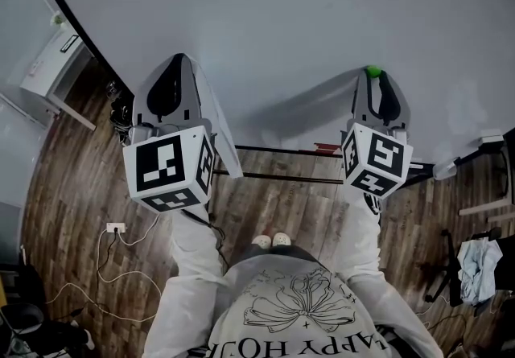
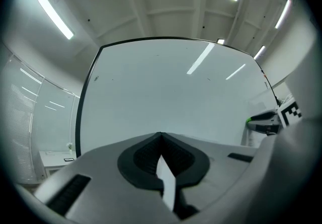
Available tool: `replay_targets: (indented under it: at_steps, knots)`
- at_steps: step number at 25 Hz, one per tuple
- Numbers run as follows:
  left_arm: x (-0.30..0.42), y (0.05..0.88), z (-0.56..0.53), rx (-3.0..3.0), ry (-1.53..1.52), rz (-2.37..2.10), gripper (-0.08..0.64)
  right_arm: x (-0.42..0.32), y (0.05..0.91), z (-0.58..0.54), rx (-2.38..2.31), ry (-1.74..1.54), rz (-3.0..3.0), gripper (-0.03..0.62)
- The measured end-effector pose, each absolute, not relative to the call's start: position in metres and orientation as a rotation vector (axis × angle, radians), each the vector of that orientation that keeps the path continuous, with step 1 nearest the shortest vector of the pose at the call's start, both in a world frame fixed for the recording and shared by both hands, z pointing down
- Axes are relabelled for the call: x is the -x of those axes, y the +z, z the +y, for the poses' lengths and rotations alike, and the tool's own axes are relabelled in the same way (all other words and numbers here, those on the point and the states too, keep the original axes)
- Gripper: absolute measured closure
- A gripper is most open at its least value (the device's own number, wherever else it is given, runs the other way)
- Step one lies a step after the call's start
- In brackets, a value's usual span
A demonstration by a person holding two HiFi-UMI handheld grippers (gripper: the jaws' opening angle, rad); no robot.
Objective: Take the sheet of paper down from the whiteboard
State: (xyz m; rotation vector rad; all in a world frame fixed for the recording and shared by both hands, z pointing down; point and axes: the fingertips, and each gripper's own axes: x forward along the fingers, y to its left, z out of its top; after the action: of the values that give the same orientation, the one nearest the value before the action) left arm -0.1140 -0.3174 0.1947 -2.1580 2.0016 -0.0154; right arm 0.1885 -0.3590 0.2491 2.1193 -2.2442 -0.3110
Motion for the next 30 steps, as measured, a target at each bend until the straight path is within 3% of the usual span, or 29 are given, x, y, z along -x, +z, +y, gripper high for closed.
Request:
replay_targets:
  at_steps: [8,11,15,23,30]
  knots:
    - [0.108,0.193,-0.313,2.165,-0.001,1.994,0.558,-0.189,0.252,-0.361,-2.108,-0.306,-2.247,0.469]
    - [0.105,0.192,-0.313,2.172,0.007,1.986,0.558,-0.188,0.251,-0.358,-2.102,-0.311,-2.274,0.417]
    - [0.101,0.190,-0.310,2.177,0.017,1.976,0.558,-0.185,0.244,-0.346,-2.107,-0.335,-2.302,0.410]
    - [0.088,0.187,-0.300,2.198,0.055,1.948,0.557,-0.180,0.221,-0.319,-2.146,-0.378,-2.372,0.517]
    - [0.082,0.193,-0.291,2.217,0.079,1.951,0.558,-0.175,0.213,-0.305,-2.170,-0.381,-2.410,0.569]
